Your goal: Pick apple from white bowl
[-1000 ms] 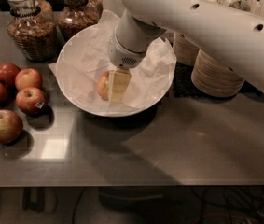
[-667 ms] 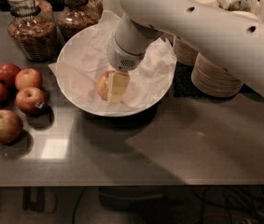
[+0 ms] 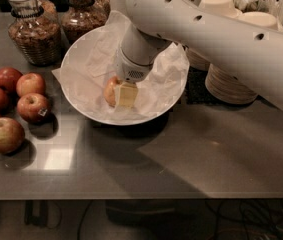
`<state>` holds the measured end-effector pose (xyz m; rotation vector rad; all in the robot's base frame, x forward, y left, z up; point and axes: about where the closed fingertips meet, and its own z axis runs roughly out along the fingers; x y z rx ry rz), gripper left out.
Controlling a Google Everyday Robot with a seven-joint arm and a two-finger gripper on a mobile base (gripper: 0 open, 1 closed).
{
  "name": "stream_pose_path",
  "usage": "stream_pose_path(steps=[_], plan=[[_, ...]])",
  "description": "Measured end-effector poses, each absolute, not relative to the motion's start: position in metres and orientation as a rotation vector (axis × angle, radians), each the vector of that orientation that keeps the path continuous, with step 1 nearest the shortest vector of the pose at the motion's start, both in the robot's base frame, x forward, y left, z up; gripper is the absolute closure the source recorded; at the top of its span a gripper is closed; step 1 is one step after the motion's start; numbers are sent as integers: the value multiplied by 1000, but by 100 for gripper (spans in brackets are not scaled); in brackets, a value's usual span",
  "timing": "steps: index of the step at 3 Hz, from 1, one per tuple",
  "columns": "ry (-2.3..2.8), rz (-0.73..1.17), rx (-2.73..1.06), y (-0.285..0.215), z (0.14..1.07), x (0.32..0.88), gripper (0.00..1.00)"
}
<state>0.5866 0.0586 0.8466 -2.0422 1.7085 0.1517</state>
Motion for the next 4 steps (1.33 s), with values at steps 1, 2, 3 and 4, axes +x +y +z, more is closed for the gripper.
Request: stream_pose_path(steps=[1,2,3,4], plan=[[1708,152,-2042,59,847,587,19],[1708,152,-2042,59,847,587,42],[1708,152,-2042,59,847,587,65],[1708,152,-2042,59,847,586,88]])
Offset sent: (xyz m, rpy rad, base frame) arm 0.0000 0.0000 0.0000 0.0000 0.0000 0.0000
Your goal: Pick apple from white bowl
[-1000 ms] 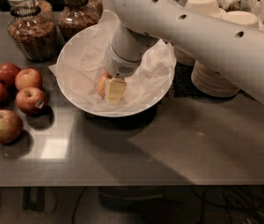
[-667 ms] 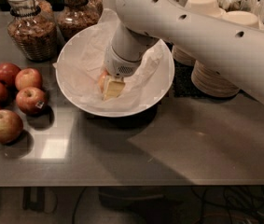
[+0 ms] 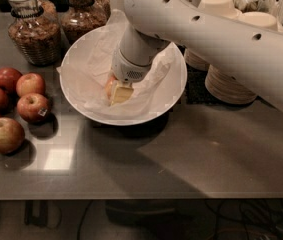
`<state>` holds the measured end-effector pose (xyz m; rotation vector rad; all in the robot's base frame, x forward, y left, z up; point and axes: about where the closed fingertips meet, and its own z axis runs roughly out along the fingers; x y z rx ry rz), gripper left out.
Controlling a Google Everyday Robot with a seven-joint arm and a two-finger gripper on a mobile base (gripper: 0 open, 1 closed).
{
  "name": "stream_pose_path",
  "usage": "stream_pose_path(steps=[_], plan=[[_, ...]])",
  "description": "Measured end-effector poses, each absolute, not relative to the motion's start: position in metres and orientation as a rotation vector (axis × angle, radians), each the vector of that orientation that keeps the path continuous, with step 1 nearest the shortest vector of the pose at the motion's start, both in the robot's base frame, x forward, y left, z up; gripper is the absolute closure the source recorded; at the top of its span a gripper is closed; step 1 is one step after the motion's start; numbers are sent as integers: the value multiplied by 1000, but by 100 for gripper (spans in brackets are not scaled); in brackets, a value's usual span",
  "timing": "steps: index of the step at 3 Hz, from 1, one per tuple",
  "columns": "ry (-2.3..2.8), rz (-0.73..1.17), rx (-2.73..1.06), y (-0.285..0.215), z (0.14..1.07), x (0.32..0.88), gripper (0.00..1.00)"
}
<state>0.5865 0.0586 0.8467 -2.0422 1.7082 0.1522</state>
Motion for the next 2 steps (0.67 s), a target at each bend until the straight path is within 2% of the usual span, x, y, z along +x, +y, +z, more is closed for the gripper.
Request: stream_pose_path(steps=[1,2], plan=[[1691,189,-2034,59,853,580,100],[1634,217,-2012,56,882,569,100]])
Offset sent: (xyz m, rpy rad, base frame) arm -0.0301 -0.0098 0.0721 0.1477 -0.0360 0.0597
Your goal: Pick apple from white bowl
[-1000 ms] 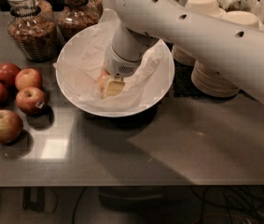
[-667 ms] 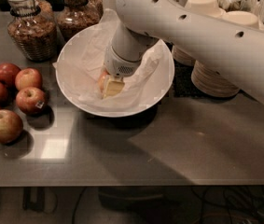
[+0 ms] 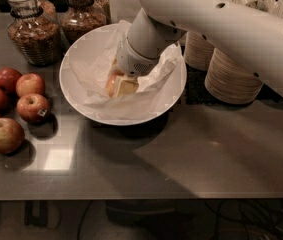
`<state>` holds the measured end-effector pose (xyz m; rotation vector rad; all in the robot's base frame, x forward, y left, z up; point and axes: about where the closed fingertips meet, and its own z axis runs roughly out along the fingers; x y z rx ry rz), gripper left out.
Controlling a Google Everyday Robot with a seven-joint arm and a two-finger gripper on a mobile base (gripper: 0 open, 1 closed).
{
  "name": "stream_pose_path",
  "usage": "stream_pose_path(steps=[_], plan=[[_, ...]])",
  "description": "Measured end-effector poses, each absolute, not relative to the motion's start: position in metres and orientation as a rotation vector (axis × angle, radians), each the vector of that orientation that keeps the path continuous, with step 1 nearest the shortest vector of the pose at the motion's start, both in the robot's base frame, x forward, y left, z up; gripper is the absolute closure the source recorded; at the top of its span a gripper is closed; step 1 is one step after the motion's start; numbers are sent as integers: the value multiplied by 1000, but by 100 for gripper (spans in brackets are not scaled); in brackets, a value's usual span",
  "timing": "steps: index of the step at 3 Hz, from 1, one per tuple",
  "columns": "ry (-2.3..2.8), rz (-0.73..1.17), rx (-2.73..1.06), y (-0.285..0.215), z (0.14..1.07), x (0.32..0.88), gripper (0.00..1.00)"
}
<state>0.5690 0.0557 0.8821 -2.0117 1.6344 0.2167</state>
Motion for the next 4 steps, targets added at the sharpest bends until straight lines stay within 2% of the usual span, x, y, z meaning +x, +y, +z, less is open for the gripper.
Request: stream_pose_path(steps=[3,4], plan=[[1539,159,-1943,43,952,555,100],[1523,75,-1948,35,990,565,100]])
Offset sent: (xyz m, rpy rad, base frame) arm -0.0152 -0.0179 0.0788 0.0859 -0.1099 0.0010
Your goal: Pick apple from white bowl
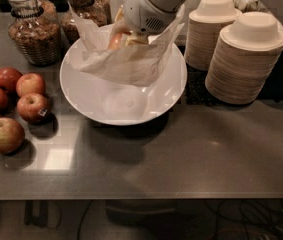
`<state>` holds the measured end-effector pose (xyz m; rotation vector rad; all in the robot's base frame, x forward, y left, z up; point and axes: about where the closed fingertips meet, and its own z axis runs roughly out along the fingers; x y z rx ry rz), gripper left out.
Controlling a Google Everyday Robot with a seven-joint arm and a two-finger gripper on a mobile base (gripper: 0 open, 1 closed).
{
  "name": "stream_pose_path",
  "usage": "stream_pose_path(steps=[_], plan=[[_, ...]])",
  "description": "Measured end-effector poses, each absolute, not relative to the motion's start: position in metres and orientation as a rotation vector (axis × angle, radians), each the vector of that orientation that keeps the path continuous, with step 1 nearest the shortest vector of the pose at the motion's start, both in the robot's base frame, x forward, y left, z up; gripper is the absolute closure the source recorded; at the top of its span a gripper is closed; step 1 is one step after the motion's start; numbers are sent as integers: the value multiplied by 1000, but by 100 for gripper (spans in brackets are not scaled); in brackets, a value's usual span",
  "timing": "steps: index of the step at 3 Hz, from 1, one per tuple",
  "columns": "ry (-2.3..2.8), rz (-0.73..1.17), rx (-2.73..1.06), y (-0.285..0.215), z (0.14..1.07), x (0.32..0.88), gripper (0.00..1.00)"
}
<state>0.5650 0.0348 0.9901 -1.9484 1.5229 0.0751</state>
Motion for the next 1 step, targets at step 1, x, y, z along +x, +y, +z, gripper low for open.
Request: stream_pose_path(steps=[1], plan=[[1523,75,-1948,35,990,565,100]])
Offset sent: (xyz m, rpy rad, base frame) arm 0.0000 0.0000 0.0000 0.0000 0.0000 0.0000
